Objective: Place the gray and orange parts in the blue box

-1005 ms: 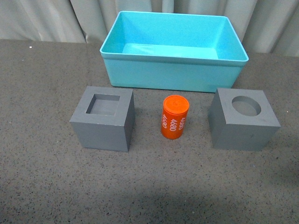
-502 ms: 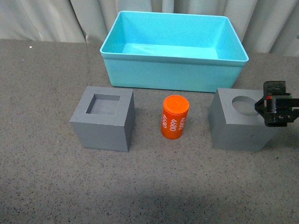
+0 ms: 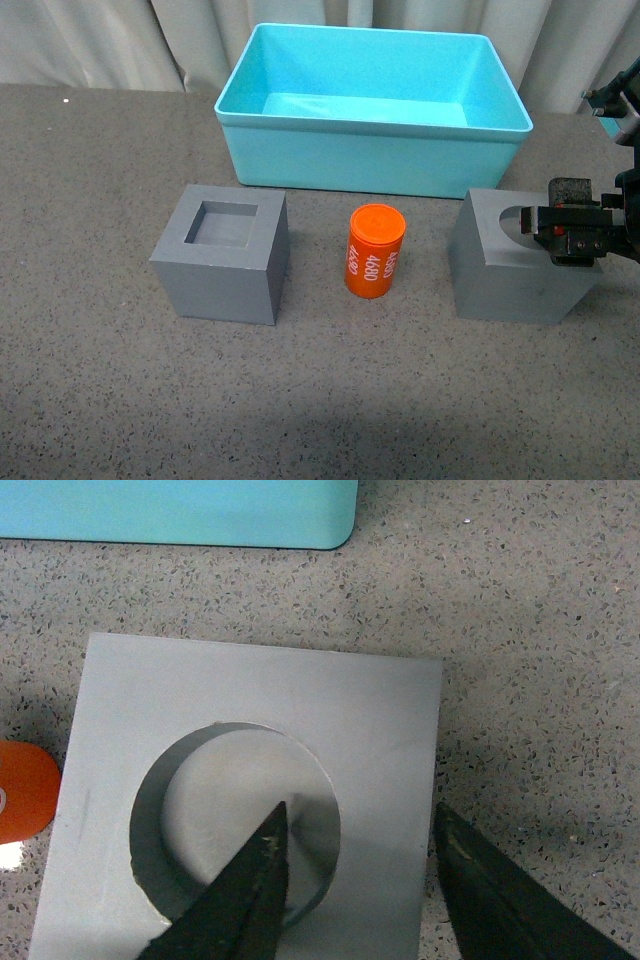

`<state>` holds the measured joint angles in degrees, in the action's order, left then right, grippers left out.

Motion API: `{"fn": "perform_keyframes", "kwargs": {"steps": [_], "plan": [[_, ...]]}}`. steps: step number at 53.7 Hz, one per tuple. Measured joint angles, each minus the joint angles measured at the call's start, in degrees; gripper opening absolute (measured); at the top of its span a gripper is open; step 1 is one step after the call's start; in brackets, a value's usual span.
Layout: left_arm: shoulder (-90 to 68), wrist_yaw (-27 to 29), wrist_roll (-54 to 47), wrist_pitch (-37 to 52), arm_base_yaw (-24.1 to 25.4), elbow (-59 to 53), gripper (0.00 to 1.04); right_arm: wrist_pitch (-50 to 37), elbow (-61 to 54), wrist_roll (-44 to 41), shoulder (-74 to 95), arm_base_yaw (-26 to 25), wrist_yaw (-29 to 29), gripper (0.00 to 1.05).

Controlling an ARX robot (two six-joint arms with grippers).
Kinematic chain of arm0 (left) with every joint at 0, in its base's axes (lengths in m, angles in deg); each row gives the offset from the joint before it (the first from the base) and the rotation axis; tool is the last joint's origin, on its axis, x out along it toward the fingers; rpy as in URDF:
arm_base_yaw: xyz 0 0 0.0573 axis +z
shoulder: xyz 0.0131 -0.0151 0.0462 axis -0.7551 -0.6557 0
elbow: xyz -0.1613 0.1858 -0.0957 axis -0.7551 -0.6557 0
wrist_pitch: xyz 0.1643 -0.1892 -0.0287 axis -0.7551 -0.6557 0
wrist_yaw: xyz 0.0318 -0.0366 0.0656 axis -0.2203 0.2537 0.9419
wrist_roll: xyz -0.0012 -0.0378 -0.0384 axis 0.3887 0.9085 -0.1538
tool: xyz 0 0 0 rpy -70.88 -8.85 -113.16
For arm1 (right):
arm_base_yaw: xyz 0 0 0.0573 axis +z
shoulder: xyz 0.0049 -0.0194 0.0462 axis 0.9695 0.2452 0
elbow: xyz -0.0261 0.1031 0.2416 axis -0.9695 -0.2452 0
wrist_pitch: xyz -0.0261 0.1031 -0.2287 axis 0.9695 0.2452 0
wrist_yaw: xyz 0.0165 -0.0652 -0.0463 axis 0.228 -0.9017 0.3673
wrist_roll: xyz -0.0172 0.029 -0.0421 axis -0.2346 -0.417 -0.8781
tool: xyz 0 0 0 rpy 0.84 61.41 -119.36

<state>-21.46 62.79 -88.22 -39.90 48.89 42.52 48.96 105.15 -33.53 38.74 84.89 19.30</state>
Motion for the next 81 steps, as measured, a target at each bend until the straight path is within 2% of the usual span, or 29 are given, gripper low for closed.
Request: {"fn": "perform_keyframes", "kwargs": {"steps": [8,10,21,33,43,52,62,81], "plan": [[0.0,0.0,0.0,0.0,0.0,0.0,0.98,0.6,0.2,0.8,-0.1,0.0,0.0,0.21],[0.0,0.0,0.0,0.0,0.0,0.0,0.98,0.9,0.3,1.1,-0.2,0.0,0.1,0.19],[0.0,0.0,0.0,0.0,0.0,0.0,0.98,3.7,0.0,3.7,-3.0,-1.4,4.2,0.18],[0.0,0.0,0.0,0.0,0.0,0.0,0.98,3.8,-0.9,5.4,-14.6,-2.4,8.8,0.18],[0.0,0.0,0.0,0.0,0.0,0.0,0.98,2.7,5.4,6.2,-20.3,-0.5,9.9,0.18],[0.0,0.0,0.0,0.0,0.0,0.0,0.98,2.7,17.0,6.3,-10.1,1.4,7.5,0.18],[0.0,0.0,0.0,0.0,0.0,0.0,0.98,7.6,31.9,5.7,5.7,2.2,4.7,0.18],[0.0,0.0,0.0,0.0,0.0,0.0,0.98,9.9,42.0,6.0,20.8,1.9,2.6,0.18]]}}
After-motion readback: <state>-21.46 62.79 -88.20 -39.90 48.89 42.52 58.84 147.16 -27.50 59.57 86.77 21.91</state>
